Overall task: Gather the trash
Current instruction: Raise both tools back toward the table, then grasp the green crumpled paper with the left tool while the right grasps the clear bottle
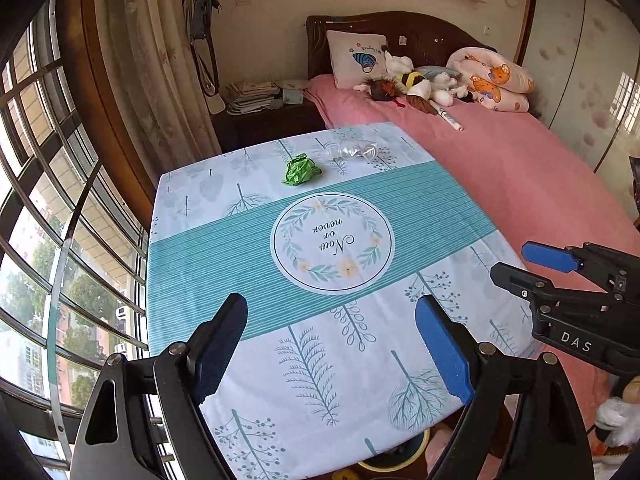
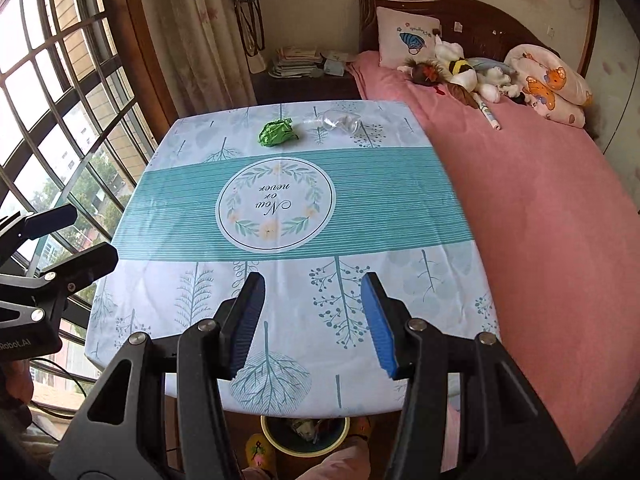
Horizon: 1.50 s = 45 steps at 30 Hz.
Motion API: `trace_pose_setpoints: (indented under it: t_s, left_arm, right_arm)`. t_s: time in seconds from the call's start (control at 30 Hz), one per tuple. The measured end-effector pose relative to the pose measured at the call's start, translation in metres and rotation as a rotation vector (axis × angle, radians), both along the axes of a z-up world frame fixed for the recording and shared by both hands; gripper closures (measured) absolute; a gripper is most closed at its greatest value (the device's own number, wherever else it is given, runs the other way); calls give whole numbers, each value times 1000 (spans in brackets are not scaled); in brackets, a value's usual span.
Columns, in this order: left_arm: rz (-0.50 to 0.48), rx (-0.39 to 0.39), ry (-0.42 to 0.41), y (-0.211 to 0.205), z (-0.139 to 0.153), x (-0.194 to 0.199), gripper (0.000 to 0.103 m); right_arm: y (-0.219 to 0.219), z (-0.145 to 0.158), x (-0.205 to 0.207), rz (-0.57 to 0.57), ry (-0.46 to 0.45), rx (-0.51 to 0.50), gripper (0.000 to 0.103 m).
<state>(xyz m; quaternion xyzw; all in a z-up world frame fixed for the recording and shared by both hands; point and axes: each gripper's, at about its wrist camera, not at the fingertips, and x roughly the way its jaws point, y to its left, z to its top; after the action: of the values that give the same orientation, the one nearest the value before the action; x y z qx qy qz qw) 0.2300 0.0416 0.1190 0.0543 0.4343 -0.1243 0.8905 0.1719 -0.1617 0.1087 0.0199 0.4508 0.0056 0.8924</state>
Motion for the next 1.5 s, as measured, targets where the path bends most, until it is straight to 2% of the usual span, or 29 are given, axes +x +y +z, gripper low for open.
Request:
trace_pose_setpoints:
  t_s: [0.2,0.4,0.47,0.63,0.73,0.97,1.07,1.17,1.27,1.3,1.33,1.43,1.5]
  left_arm:
    - [114,93,21,-25,-5,80,15]
    - [212,138,92,-53,-24,181,15]
    - [237,161,122,-60,-37,215,15]
    - [252,212,180,-74,-80,294,15]
    - [245,250,215,-77,-108,329,15]
    - [210,325,251,-84,-158,385,15]
    - [204,355,268,-84,-177,403,15]
    - [204,345,294,-81,-194,421,15]
    - [216,325,314,-78,-207,437,15]
    - [218,315,319,-77,-209,442,16]
    - [221,307,322,-76,-212,446,17]
    - [223,291,336,-76,-220,457,25]
    - [229,262,333,-74,-220,462,35]
  right_arm:
    - [-27,-18,91,140,29,14,56]
    - [-66,-31,206,280,57,26,53]
    - [-75,-40,244,336,44,-5,46]
    - [-82,-76,336,454,18,-121,42]
    - [-75,-102,371,515,-12,-222,40]
    - [-52,-165,420,641,7,-362,38]
    - [-42,-191,430,691,-19,-452,35]
    - [-36,-206,442,717,-56,-502,35]
    - [-34,-211,458,714,-60,-479,36]
    - [-36,-212,465,714,-49,-453,38]
    - [-37,-213,473,713,-29,-423,46]
    - [-41,-218,493,690,12,-386,59]
    - [-46,-219,502,675,23,-360,60]
